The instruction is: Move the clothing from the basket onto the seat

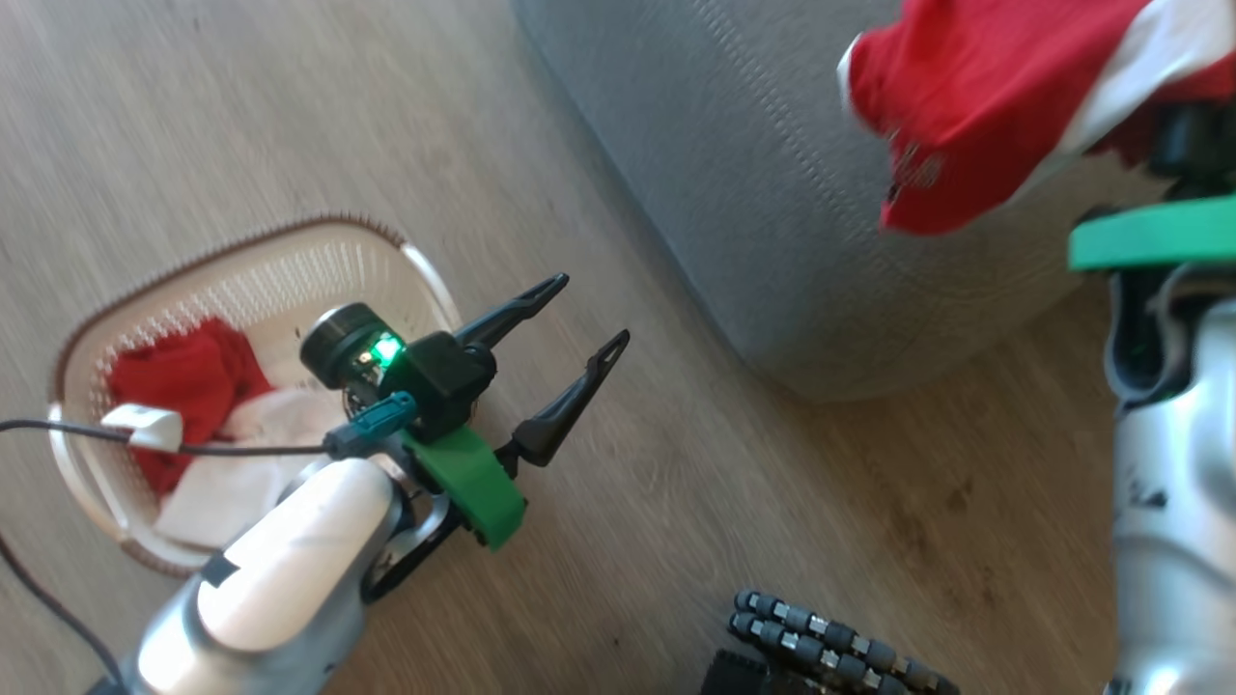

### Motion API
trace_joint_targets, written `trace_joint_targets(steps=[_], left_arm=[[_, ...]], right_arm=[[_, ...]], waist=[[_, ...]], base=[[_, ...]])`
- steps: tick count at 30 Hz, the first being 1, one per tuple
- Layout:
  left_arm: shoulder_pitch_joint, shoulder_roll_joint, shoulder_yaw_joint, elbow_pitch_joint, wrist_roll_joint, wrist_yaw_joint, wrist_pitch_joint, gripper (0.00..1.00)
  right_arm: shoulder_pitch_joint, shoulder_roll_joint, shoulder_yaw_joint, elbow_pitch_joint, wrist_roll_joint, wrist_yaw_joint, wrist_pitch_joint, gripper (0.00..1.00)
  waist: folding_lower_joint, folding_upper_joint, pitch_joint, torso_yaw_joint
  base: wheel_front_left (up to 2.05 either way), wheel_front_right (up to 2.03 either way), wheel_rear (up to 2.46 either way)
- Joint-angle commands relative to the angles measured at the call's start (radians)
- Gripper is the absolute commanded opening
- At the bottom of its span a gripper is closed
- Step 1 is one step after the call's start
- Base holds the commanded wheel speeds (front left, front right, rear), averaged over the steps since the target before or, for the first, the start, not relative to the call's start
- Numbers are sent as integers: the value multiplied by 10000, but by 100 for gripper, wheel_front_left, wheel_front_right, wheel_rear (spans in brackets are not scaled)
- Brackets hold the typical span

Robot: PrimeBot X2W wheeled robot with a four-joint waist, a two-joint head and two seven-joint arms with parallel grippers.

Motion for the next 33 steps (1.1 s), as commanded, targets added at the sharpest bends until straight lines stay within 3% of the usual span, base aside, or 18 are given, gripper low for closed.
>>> trace_joint_targets(steps=[1,11,16,21,26,33], left_arm=[[-374,297,279,-460,119,-15,-95,100],[-710,1201,127,-1176,104,-15,-95,100],[-816,1589,60,-1523,115,-15,-95,100],[-896,1867,-101,-1782,124,-15,-95,100],[-902,2064,-150,-2024,110,-15,-95,100],[-821,2369,116,-2294,108,-15,-95,100]], right_arm=[[-487,-243,-59,-141,-163,-2,-64,0],[-2722,-806,-1802,1330,-1039,-2,-11,0],[-4091,-1338,-3006,1993,-1853,-2,592,0],[-5289,-1797,-4503,1895,-2776,-2,1389,0],[-5696,-1573,-5823,1137,-3577,-2,2200,0],[-5126,-349,-7167,346,-4131,-2,2713,0]], waist=[[-3,0,598,332],[-3,0,1858,1067],[-3,0,2398,1447],[-3,0,2865,1869],[-3,0,3271,2238],[-3,0,3739,2519]], base=[[0,0,0],[0,0,0],[0,0,0],[0,0,0],[0,0,0],[0,0,0]])
